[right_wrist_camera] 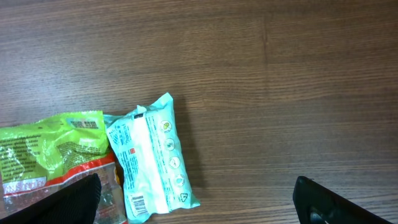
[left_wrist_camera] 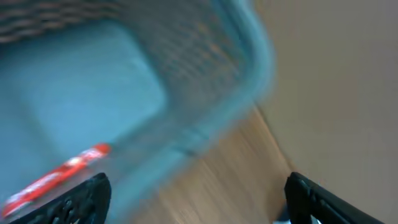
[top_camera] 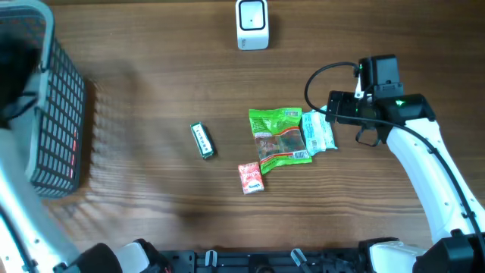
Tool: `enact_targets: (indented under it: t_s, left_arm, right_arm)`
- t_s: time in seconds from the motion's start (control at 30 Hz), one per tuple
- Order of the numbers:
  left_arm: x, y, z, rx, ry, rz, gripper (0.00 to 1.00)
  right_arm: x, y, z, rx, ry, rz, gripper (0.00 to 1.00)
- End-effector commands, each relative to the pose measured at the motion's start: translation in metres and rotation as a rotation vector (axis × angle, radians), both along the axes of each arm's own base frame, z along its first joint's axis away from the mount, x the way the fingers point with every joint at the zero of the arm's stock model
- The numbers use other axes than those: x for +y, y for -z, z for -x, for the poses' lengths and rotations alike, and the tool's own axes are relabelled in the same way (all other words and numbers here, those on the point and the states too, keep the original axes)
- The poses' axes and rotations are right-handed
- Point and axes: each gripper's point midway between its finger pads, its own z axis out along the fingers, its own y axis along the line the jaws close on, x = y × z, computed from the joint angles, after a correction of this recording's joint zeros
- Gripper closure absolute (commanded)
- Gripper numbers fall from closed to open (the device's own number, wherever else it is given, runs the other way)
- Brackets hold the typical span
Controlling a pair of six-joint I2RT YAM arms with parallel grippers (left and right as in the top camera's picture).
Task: Scan the item barcode
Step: 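Carry the small red pack out and drop it on the table, then reach the left gripper into the basket and grasp the red stick sachet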
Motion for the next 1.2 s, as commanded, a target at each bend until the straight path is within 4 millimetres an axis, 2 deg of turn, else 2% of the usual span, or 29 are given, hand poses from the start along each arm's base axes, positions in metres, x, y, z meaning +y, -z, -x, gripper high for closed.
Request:
enact_targets:
  t_s: [0.0,0.1,0.13,0.17,0.27,0.4,0.5,0.6,0.7,0.77,0.8,0.9,1.03,1.17]
  left_arm:
    - [0.065,0.031,0.027,0.063,-0.21,0.102,0.12]
    - [0.089,0.08,0.036,0.192,-0.272,0.197,0.11]
    - [0.092,0.098,0.039,0.244,-0.283,0.237,0.05]
    - [0.092,0.119,0.04,0.303,-0.286,0.279,0.0]
    - [0.084,0.182,0.048,0.51,-0.267,0.412,0.0]
    - [0.082,0.223,0.045,0.619,-0.141,0.436,0.0]
    - [0.082,0.239,0.045,0.662,-0.056,0.429,0.0]
    - [0.077,0.242,0.045,0.676,0.018,0.427,0.0]
    - [0.072,0.247,0.051,0.698,0.02,0.448,0.0]
    - [0.067,0.26,0.056,0.718,0.022,0.466,0.02]
    - [0.065,0.266,0.059,0.727,0.023,0.474,0.04]
    - [0.058,0.29,0.067,0.755,0.099,0.461,0.18]
    - [0.047,0.309,0.068,0.727,0.101,0.523,0.13]
    - [0.047,0.311,0.068,0.722,0.083,0.529,0.12]
  right_arm:
    - [0.002,-0.007,-0.003,-0.023,0.01,-0.015,0.0]
    - [0.002,-0.007,-0.003,-0.023,0.01,-0.015,0.0]
    - [0.002,-0.007,-0.003,-0.023,0.01,-0.015,0.0]
    - [0.002,-0.007,-0.003,-0.023,0.009,-0.014,0.0]
    - [0.002,-0.007,-0.003,-0.023,0.009,-0.014,0.0]
    - [0.002,-0.007,-0.003,-0.023,0.009,-0.014,0.0]
    - [0.002,-0.007,-0.003,-0.023,0.01,-0.015,0.0]
    - [0.002,-0.007,-0.003,-0.023,0.01,-0.015,0.0]
    - [0.002,-0.007,-0.003,-0.023,0.01,-0.015,0.0]
    - [0.002,-0.007,-0.003,-0.023,0.01,-0.015,0.0]
    - [0.002,-0.007,-0.003,-0.023,0.01,-0.015,0.0]
    - [0.002,-0.007,-0.003,-0.023,0.009,-0.014,0.0]
    - [0.002,-0.007,-0.003,-0.023,0.01,-0.015,0.0]
    - [0.002,-0.007,-0.003,-0.023,0.009,-0.014,0.0]
